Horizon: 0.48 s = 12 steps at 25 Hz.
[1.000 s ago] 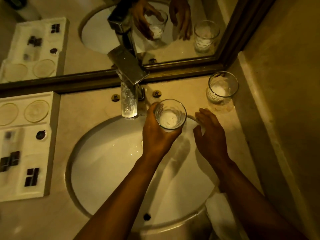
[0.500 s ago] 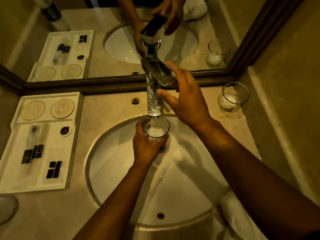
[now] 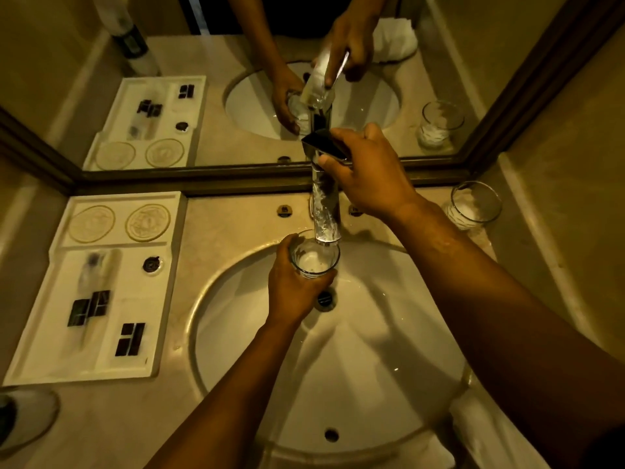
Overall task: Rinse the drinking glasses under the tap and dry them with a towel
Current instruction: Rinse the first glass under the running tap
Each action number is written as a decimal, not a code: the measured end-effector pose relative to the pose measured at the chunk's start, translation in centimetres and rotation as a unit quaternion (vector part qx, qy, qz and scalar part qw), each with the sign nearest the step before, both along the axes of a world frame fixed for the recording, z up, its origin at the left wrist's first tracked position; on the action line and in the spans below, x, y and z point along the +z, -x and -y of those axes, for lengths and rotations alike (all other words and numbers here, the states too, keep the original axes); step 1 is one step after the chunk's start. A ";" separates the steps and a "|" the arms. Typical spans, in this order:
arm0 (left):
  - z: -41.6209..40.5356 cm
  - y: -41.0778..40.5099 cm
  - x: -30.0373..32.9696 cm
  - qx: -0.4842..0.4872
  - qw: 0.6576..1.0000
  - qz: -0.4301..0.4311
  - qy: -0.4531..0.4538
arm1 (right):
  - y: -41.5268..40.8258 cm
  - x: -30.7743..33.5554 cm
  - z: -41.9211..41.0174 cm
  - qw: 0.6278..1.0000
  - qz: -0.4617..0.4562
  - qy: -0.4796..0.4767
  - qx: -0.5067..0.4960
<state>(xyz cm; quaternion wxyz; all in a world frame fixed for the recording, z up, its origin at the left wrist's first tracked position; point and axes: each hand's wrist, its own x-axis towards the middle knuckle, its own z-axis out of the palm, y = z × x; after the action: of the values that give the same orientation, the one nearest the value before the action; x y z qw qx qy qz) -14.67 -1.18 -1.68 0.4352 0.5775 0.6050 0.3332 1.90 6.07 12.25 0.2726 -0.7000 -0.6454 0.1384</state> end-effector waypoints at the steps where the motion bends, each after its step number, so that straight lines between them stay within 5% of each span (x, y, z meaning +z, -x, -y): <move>1: -0.2 0.0 0.1 -0.004 1.000 0.001 -0.005 | 0.0 0.2 -0.3 1.000 0.004 -0.001 0.002; 12: 0.3 0.9 -1.0 -0.039 0.999 -0.007 -0.016 | 0.3 -1.8 1.4 0.995 -0.079 -0.058 -0.027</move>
<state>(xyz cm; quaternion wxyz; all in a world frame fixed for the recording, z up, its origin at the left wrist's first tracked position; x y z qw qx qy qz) -15.53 -1.52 -2.67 0.4343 0.6100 0.5795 0.3217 1.58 4.70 10.46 0.3662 -0.6873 -0.6096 0.1481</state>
